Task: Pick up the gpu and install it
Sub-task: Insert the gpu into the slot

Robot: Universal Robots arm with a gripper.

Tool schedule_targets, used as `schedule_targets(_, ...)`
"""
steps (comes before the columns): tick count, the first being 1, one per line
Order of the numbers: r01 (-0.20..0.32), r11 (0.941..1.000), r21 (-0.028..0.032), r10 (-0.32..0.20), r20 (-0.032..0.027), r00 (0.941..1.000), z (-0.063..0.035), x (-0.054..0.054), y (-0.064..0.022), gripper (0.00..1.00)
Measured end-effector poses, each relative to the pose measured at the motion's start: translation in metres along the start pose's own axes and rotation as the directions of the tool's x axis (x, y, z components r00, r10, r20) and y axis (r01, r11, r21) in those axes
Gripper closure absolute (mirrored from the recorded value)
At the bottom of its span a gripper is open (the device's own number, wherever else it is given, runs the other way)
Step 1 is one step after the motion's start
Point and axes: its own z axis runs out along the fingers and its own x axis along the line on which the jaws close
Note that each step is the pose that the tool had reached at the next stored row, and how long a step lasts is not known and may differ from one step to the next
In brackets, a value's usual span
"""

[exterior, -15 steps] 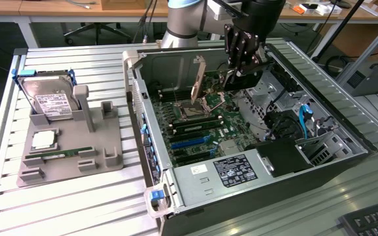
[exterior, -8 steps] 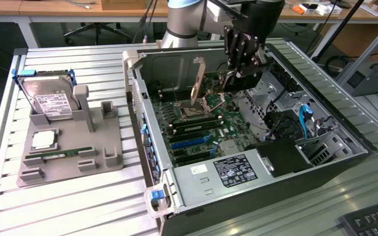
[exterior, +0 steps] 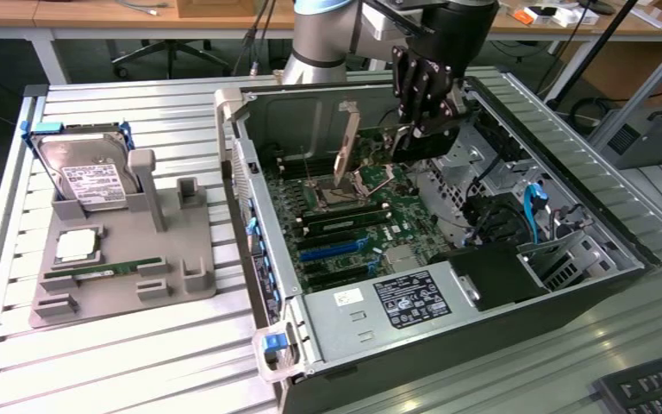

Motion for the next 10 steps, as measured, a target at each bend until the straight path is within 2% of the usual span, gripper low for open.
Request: schedule_targets(10,0.000,1.0000,0.0000,0.000,-0.0001,1.0000,0.0021,0.0013,0.0011,0.73)
